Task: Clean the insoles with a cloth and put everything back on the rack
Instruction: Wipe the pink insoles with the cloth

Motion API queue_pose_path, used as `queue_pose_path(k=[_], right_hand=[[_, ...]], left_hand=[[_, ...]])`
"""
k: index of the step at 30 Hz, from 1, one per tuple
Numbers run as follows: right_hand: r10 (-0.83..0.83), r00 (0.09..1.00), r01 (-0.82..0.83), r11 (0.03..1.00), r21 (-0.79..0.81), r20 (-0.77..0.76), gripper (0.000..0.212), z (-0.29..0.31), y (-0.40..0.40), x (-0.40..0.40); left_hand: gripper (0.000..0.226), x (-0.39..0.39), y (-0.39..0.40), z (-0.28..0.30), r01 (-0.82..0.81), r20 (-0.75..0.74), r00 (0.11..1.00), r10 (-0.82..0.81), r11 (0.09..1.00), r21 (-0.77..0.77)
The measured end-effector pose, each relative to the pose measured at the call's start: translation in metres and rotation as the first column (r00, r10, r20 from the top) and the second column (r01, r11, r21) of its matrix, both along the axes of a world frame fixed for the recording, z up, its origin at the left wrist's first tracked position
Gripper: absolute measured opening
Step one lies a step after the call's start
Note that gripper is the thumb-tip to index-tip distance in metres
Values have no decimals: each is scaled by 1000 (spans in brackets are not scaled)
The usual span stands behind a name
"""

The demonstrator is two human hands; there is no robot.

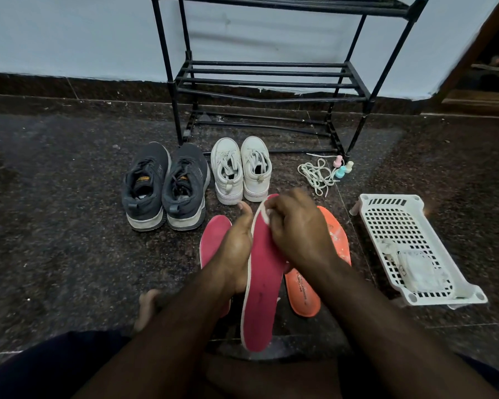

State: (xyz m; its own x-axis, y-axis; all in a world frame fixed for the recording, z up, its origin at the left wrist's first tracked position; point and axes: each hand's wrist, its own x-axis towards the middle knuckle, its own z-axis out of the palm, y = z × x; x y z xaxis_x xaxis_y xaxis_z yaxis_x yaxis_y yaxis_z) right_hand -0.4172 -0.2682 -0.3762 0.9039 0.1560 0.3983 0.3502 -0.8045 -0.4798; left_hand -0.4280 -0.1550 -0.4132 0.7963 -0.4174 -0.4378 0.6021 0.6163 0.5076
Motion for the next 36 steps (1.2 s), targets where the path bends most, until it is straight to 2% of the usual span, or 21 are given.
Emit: queue_pose_path(k=[3,7,9,13,16,19,24,28,31,33,36], right_hand=[[-93,995,94,995,37,-25,16,5,-4,4],[59,994,-56,998,29,-94,17,2,11,-13],[95,986,-93,995,23,-138,18,-1,15,-17],[28,999,-26,998,53,-24,15,0,10,-11],[-40,999,39,996,75,8,14,0,7,-2],[-22,999,25,997,71,-48,14,-3,9,-3],[134,962,-126,991,50,-237,14,-5,15,-22],[47,999,-45,996,76,-26,12,-7,12,-14],[-50,999,49,993,107,10,13,-5,7,-3],[1,998,6,995,97,-69,14,-3,8,-7],[167,930,-151,986,75,-328,16,1,11,-21]], left_hand=[[93,-1,-5,-3,82,-24,996,-80,994,74],[85,2,-3,-1,-45,-50,998,48,997,62],[87,5,-2,0,-45,-44,998,48,996,79],[89,4,-1,2,-37,-18,999,38,999,23],[92,2,-4,5,-31,15,999,31,999,26],[91,2,-2,3,-49,5,999,48,998,46],[95,9,9,-4,-80,16,997,79,990,112],[91,7,6,-4,-57,8,998,57,997,55],[94,3,2,-2,13,9,1000,-13,999,32],[96,4,5,-4,15,-6,1000,-14,999,46],[107,11,10,-12,-20,-5,1000,21,992,128]])
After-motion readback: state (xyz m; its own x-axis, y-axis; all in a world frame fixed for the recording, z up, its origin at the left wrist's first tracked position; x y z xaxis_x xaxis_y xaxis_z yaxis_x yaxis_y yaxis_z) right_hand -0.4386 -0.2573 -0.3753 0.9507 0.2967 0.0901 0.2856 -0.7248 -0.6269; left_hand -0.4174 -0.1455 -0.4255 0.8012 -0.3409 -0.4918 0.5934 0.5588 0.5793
